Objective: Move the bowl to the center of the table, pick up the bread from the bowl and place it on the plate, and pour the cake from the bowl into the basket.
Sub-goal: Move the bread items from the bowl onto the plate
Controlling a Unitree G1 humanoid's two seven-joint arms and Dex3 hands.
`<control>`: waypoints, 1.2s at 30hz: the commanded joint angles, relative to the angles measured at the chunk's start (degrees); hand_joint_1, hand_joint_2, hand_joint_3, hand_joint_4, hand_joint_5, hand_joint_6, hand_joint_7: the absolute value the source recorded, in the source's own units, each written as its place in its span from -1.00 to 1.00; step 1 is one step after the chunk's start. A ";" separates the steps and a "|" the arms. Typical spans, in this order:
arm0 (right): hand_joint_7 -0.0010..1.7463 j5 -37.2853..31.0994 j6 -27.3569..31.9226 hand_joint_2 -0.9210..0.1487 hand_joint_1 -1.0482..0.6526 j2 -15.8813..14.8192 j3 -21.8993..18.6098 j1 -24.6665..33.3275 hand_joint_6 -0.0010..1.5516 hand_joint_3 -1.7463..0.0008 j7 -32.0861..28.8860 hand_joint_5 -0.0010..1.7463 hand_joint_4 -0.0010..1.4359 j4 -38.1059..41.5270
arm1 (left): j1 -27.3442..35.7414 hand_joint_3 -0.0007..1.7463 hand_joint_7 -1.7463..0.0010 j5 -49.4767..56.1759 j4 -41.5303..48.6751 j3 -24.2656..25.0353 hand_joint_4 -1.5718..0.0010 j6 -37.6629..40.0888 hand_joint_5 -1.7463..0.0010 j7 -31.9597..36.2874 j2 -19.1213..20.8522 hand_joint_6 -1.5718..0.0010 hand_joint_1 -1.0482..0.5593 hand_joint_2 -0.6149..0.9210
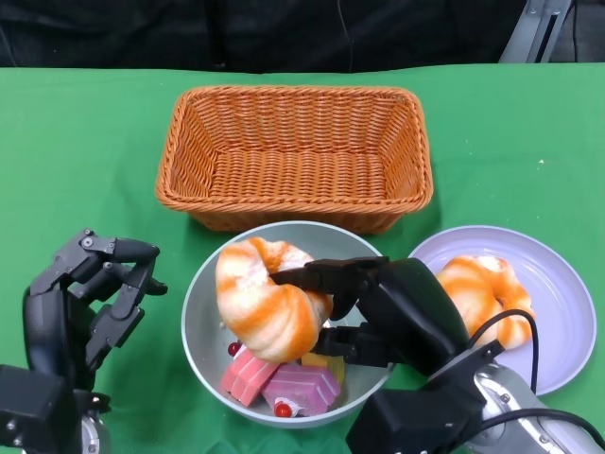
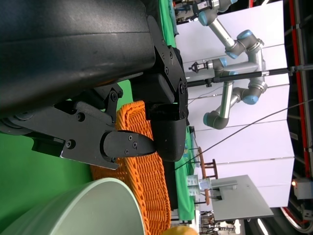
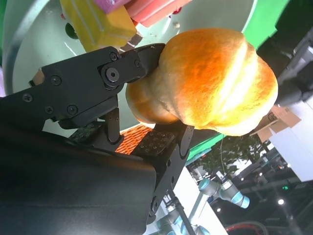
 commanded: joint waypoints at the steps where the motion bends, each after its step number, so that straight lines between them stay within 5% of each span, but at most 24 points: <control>1: -0.74 0.66 -0.69 -1.00 0.02 -0.30 -0.80 -0.27 0.49 0.93 0.10 0.32 0.24 -0.02 | -0.25 -0.62 -0.21 0.39 0.39 0.02 -0.07 -0.88 -0.55 -0.37 1.38 -0.12 0.11 0.98; 9: -0.66 5.00 -4.97 -0.98 0.04 -0.86 -3.02 1.05 0.52 0.83 0.84 0.56 0.14 -2.09 | -0.16 -0.61 -0.21 0.43 0.24 -0.02 -0.06 -0.76 -0.56 -0.15 1.40 -0.12 0.11 0.96; 12: -0.28 6.38 -5.75 -0.92 0.03 -1.94 -4.30 1.84 0.29 0.75 2.15 0.65 0.07 -4.21 | -0.15 -0.61 -0.22 0.65 0.20 -0.05 -0.05 -0.53 -0.56 0.10 1.54 -0.12 0.11 0.96; 16: -0.04 6.08 -5.85 -0.85 0.01 -3.12 -7.09 4.36 0.19 0.67 1.42 0.64 0.11 -8.88 | -0.13 -0.59 -0.22 0.46 0.06 -0.04 -0.06 -0.41 -0.57 -0.07 1.67 -0.12 0.13 0.96; 24: -0.01 5.81 -5.85 -0.55 -0.01 -3.37 -9.26 6.43 0.21 0.32 2.10 0.52 0.19 -12.16 | -0.15 -0.57 -0.23 0.21 0.07 -0.03 -0.05 -0.25 -0.58 -0.21 1.80 -0.11 0.13 0.95; 28: 0.16 9.88 -3.03 -0.39 0.06 -6.82 -17.01 13.98 0.10 0.11 4.25 0.83 0.08 -23.31 | -0.34 -0.57 -0.23 -0.42 0.62 0.27 -0.05 -0.35 -0.57 -0.73 2.05 -0.11 0.12 0.94; 36: 0.16 9.94 -0.63 -0.46 0.11 -10.45 -25.31 16.70 0.03 0.19 3.46 0.86 0.01 -21.02 | -0.37 -0.54 -0.22 0.28 1.04 0.12 -0.06 -0.65 -0.55 -0.11 2.30 -0.11 0.11 0.93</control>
